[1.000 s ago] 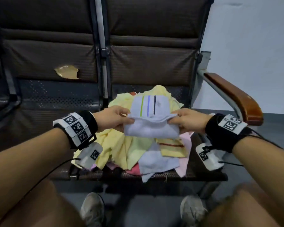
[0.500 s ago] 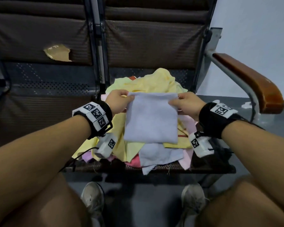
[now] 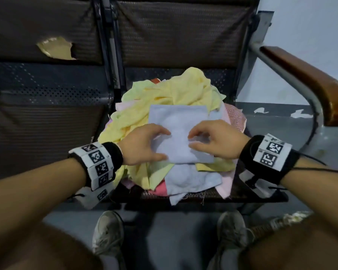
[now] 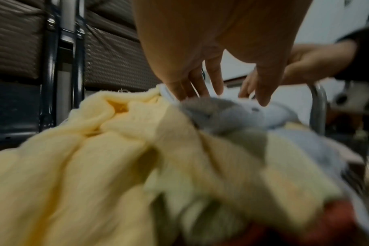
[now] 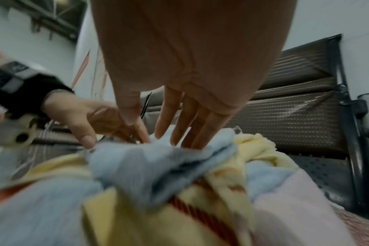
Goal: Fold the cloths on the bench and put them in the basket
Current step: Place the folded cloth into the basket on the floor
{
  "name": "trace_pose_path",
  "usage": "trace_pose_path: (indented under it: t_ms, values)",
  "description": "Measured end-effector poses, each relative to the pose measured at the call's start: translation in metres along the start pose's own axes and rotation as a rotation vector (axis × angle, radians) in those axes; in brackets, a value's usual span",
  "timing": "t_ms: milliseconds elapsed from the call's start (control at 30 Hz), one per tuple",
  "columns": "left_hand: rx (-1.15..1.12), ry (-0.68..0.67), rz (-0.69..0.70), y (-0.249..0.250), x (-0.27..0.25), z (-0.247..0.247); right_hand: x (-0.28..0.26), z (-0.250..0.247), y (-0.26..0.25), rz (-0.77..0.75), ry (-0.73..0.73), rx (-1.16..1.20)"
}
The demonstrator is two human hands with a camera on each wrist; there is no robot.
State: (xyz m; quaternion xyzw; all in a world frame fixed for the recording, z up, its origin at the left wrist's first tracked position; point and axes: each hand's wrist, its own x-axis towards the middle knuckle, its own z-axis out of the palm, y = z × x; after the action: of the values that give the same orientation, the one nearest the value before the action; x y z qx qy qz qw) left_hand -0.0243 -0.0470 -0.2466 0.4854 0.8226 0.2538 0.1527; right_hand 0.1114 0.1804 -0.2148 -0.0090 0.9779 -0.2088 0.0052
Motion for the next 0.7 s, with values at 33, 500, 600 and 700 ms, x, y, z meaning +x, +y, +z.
trace_pose_path:
  t_ms: [33, 500, 600, 700]
  values:
    - [0.102, -0.033, 0.025, -0.005, -0.004, 0.004, -0.004, 0.006, 0.003, -0.007, -0.058, -0.068]
    - [-0.214, 0.254, -0.119, -0.002, -0.002, -0.010, -0.015, 0.010, 0.013, -0.002, 0.124, 0.075]
    - [-0.305, 0.268, -0.214, -0.004, 0.006, -0.008, -0.009, 0.006, 0.013, 0.086, 0.147, 0.260]
    - [-0.234, 0.308, -0.331, -0.011, 0.017, -0.003, 0.001, 0.009, 0.015, 0.240, 0.097, 0.352]
